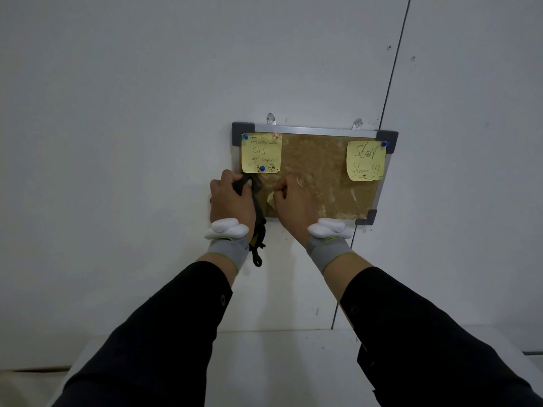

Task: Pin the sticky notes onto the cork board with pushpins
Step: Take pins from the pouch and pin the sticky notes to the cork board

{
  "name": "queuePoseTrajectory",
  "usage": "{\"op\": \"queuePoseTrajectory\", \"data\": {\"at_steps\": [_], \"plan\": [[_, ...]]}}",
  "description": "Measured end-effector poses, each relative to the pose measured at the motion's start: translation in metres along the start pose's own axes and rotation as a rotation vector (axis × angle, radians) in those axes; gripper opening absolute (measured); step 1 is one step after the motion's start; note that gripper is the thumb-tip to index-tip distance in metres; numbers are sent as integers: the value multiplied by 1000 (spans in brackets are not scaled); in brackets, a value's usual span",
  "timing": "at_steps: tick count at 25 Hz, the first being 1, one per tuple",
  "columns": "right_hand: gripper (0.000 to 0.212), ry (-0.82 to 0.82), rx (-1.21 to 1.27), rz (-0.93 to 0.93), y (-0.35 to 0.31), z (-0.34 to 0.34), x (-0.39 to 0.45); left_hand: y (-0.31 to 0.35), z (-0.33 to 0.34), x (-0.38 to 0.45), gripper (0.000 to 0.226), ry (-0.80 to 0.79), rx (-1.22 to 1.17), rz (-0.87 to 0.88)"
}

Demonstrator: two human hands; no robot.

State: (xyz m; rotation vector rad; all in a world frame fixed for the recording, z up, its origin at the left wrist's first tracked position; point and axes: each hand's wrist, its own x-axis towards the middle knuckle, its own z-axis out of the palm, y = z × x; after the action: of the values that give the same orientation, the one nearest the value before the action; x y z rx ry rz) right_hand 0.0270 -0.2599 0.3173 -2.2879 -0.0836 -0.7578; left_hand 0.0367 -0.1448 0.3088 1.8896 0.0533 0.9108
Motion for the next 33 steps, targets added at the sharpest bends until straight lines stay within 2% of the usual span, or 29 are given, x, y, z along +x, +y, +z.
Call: {"op": "queuePoseTrajectory", "data": {"at_steps": [5,9,12,16,19,22,25,30,33], "plan": [[9,0,6,8,1,2,1,-4,-3,-8,15,-40,97,33],[8,-12,13,6,3,2,1,-23,0,-33,13,-123,137,-54],[9,-39,-14,-21,5,-2,-1,-28,4,-42,13,-103,171,-66],[10,-54,117,-49,8,-12,-4,-28,0,-39,11,-125,108,-46],[7,3,84,-54,14,-23,-8,-23,-1,-39,13,-89,29,-39],[6,136,88,37,24,-33,-7,-5,3,-26,13,-57,-16,-14],[7,262,57,152,36,-39,-4,9,7,-13,15,-89,-2,12],[15,231,88,212,46,-34,-10,-11,12,-23,9,-160,35,-14],[17,144,156,245,49,-25,-16,-25,14,-33,7,-182,32,-59]]}}
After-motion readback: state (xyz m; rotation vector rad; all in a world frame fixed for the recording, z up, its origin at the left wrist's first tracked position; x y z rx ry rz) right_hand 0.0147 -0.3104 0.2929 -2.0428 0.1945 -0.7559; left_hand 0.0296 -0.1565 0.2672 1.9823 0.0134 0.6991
